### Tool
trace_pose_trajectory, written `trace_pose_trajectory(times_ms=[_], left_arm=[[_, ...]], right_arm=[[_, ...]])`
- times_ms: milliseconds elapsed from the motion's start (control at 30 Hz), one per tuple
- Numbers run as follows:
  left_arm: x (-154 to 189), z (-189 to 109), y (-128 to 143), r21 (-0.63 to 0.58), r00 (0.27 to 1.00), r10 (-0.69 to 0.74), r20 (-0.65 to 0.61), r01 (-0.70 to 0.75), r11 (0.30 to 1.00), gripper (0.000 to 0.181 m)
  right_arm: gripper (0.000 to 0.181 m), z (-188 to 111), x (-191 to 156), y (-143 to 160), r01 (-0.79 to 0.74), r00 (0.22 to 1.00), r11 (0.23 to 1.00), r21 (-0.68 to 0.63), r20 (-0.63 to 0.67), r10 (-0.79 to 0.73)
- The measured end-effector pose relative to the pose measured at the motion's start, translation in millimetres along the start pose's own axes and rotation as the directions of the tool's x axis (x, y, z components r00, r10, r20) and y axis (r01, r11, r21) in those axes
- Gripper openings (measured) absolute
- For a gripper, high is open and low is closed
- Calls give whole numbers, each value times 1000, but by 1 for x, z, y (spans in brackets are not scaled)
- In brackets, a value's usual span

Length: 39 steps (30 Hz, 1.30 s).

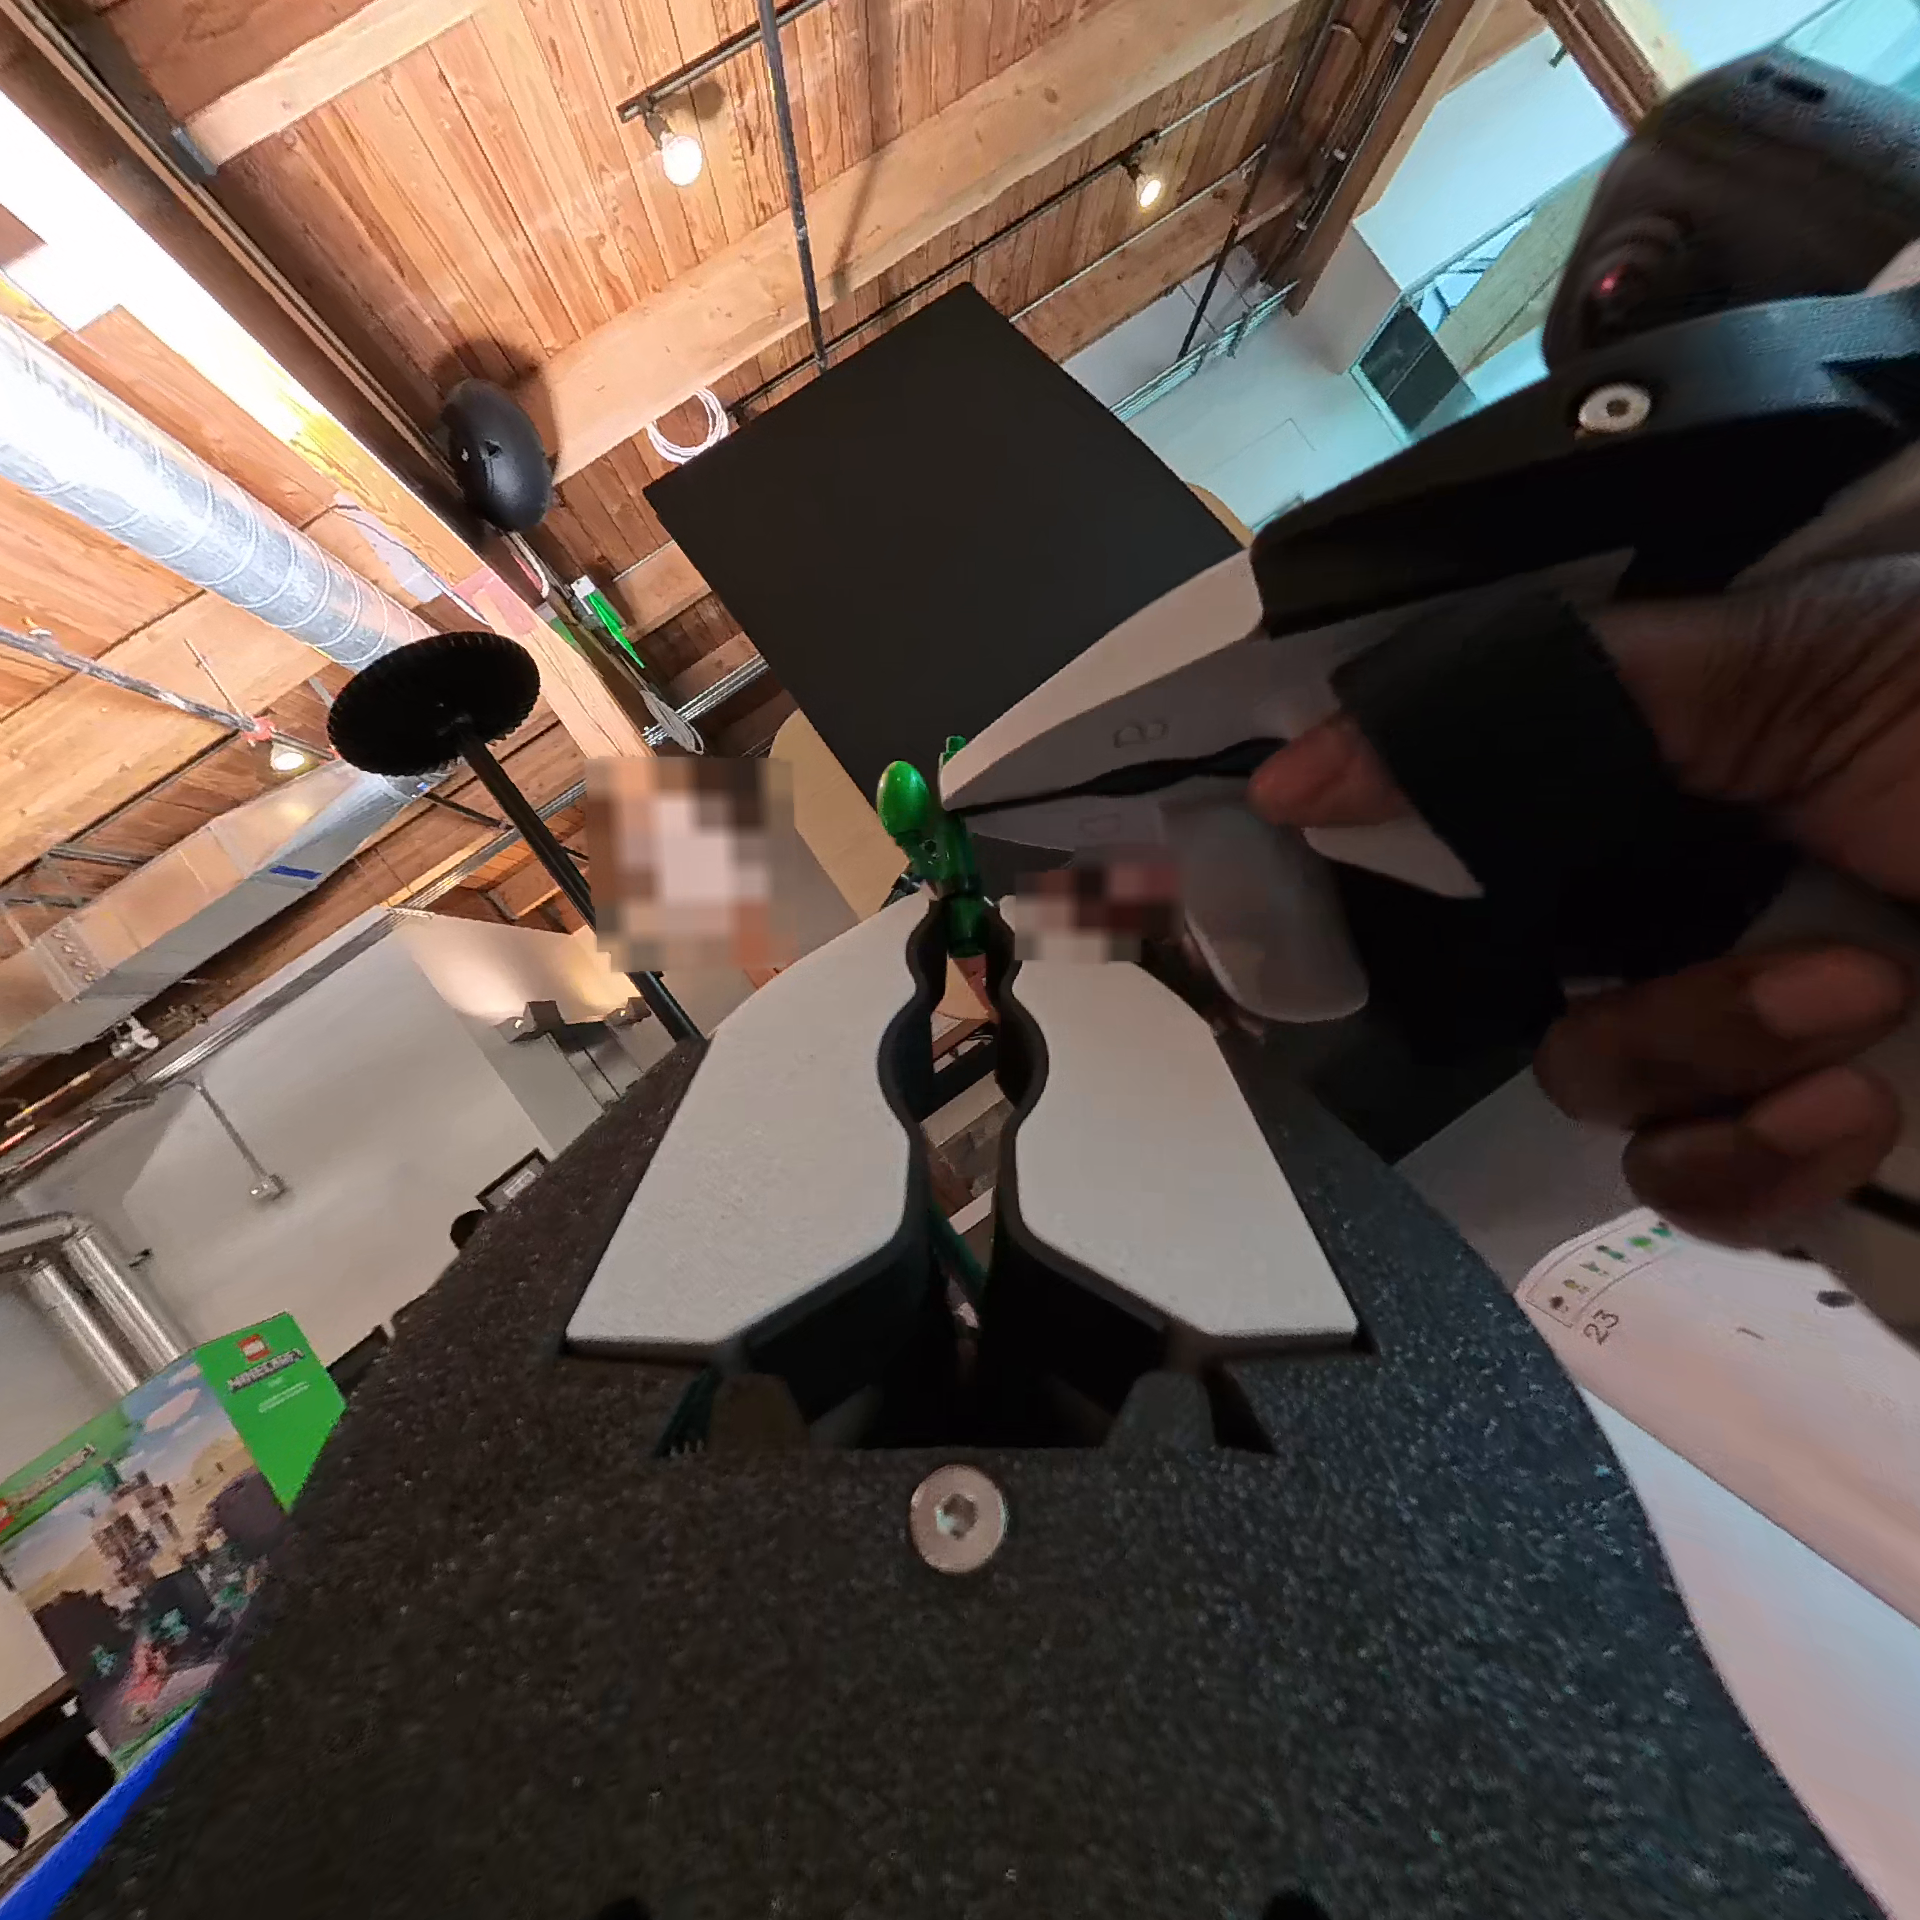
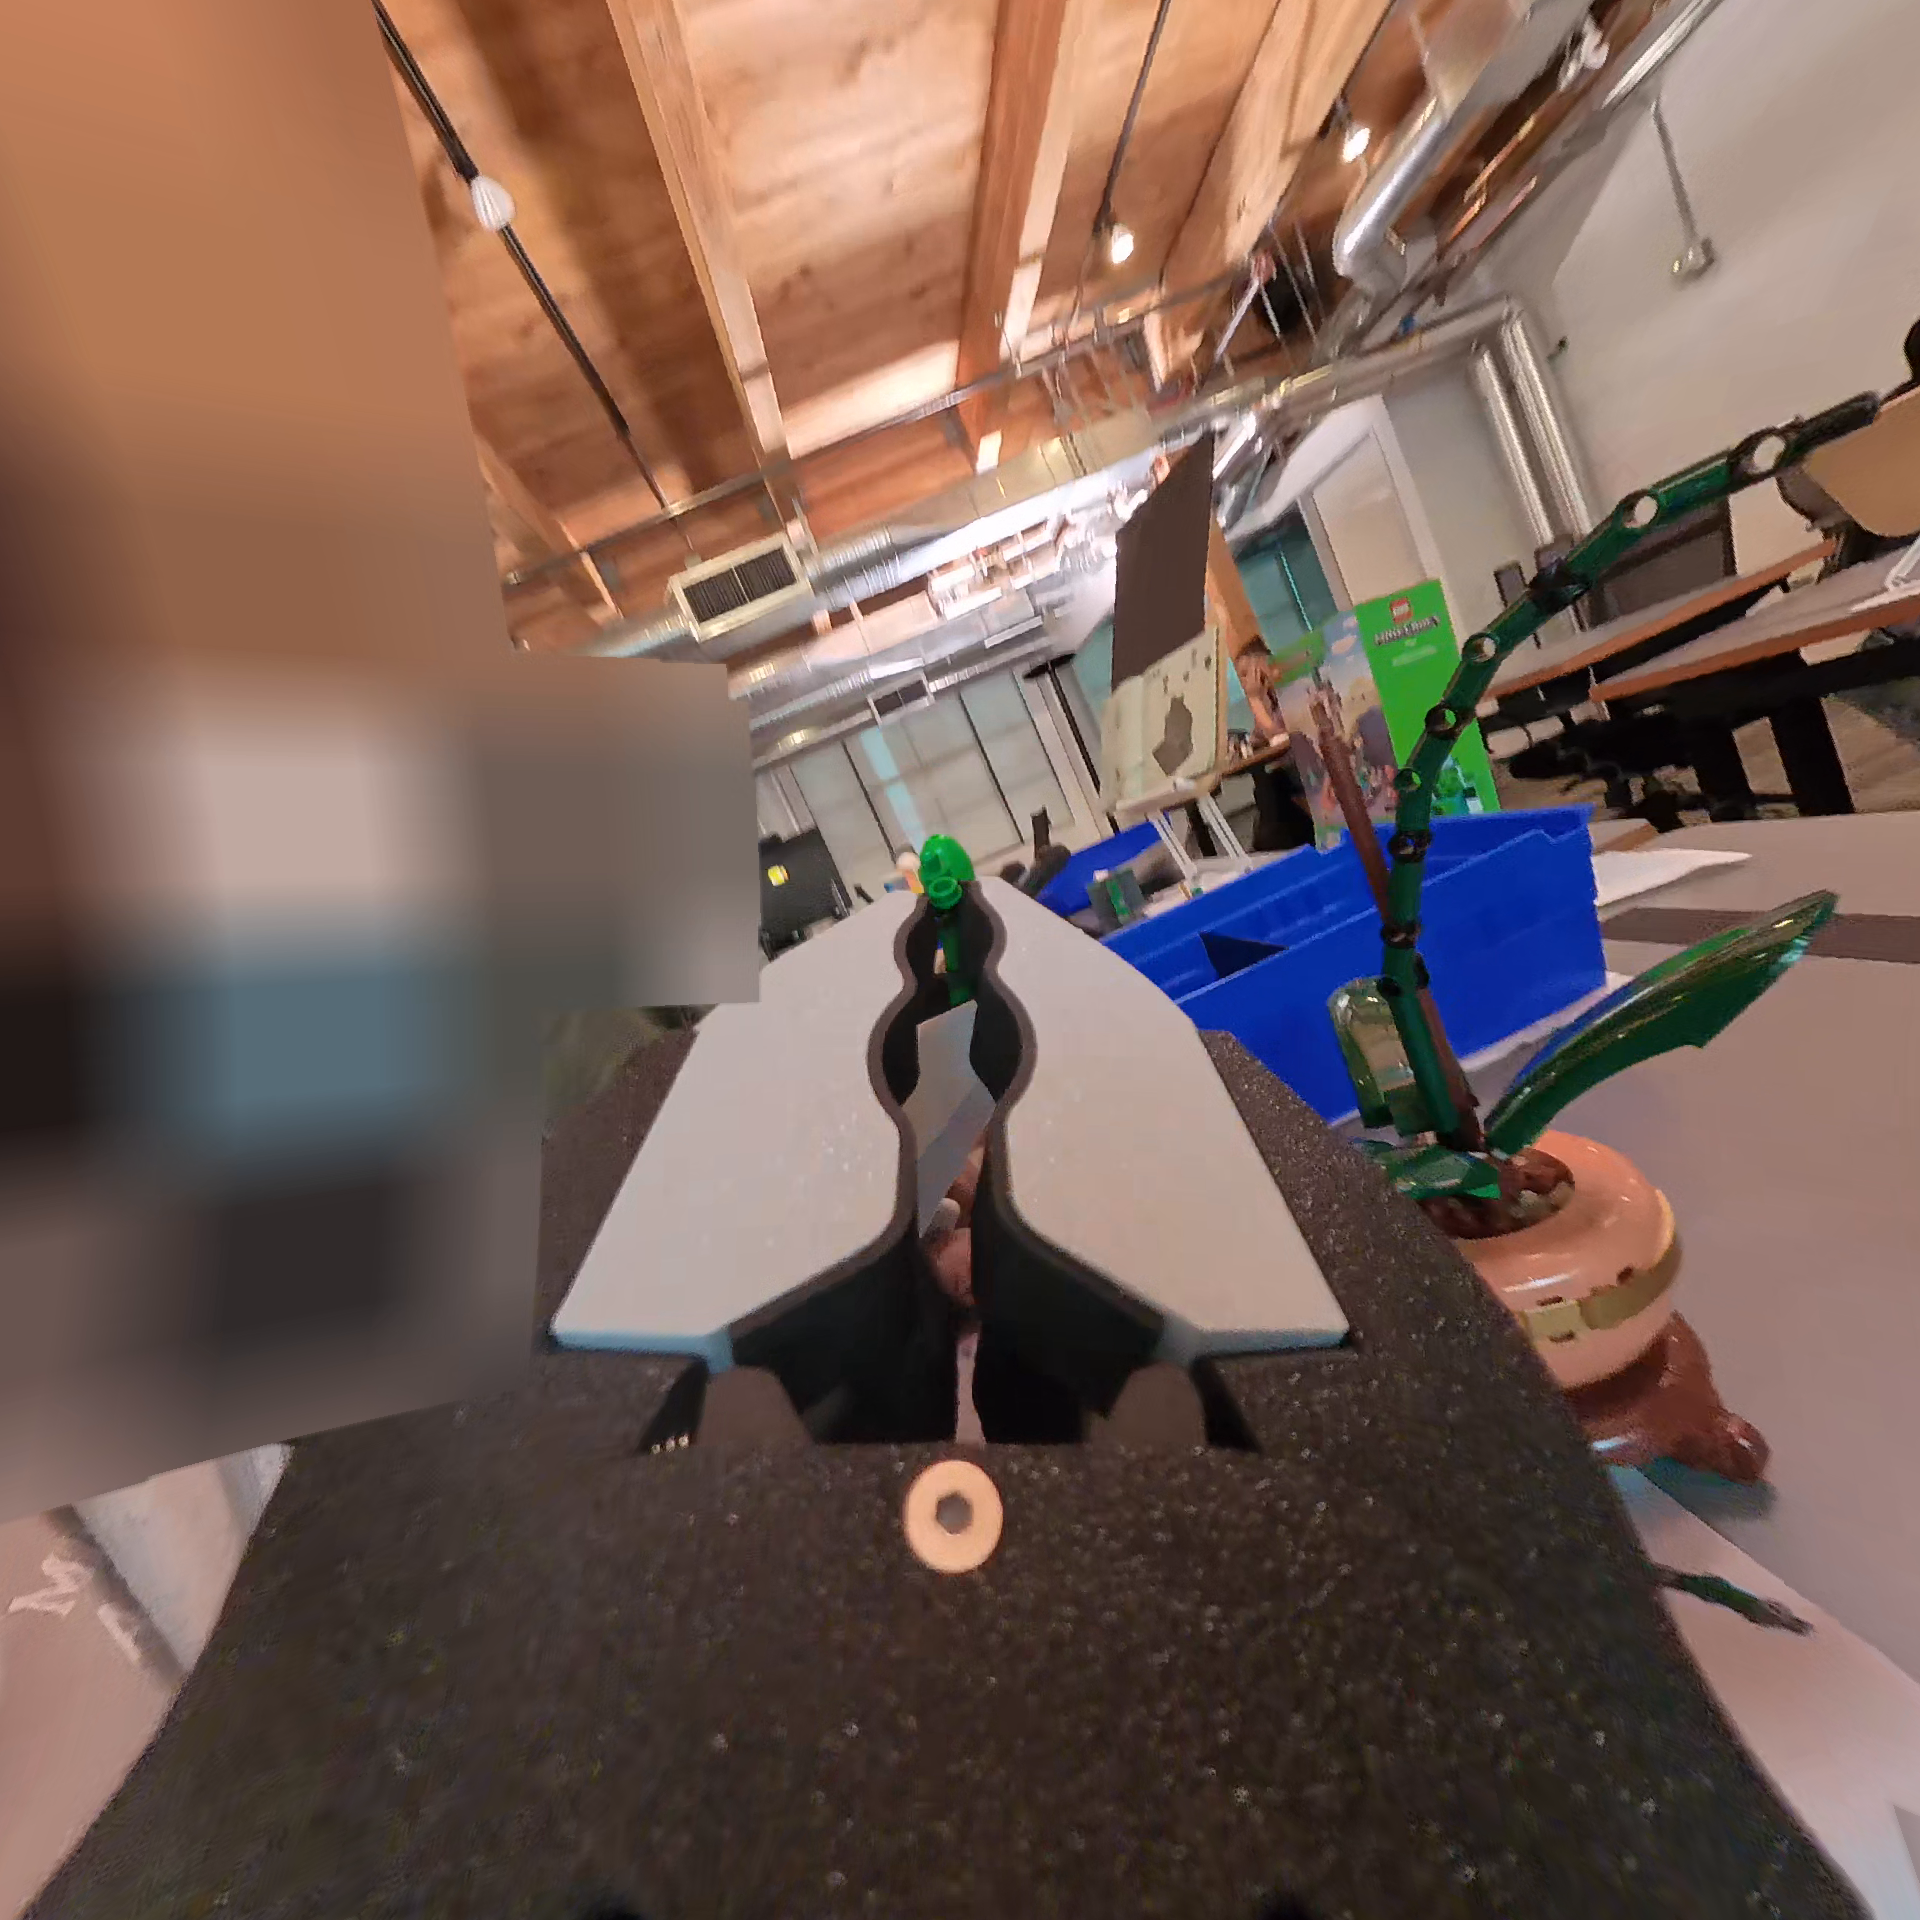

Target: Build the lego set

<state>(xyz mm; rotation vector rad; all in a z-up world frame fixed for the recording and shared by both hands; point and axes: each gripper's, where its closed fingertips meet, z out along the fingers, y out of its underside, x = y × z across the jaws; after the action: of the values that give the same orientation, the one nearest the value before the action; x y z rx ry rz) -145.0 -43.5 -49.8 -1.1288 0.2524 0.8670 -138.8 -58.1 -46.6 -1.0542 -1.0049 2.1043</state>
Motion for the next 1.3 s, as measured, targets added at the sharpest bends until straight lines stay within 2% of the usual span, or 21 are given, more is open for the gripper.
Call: trace_pose_trajectory(times_ms=[133,300,500,1300], left_arm=[[2,0,-2,13,1000,9,-6,-9,1000,5],[5,-1,-3,26,999,34,-24,-33,999,5],[7,-2,-3,30,999,35,-42,-34,999,5],[6,-2,-1,22,999,13,-52,-12,1000,5]], right_arm=[[4,-2,-1,0,22,1000,996,-88,-6,-23],[4,-6,-3,1,-10,1000,989,-150,11,12],[4,-9,-3,3,20,1000,976,-219,-2,-21],[3,-10,-1,7,54,998,963,-263,-18,-61]])
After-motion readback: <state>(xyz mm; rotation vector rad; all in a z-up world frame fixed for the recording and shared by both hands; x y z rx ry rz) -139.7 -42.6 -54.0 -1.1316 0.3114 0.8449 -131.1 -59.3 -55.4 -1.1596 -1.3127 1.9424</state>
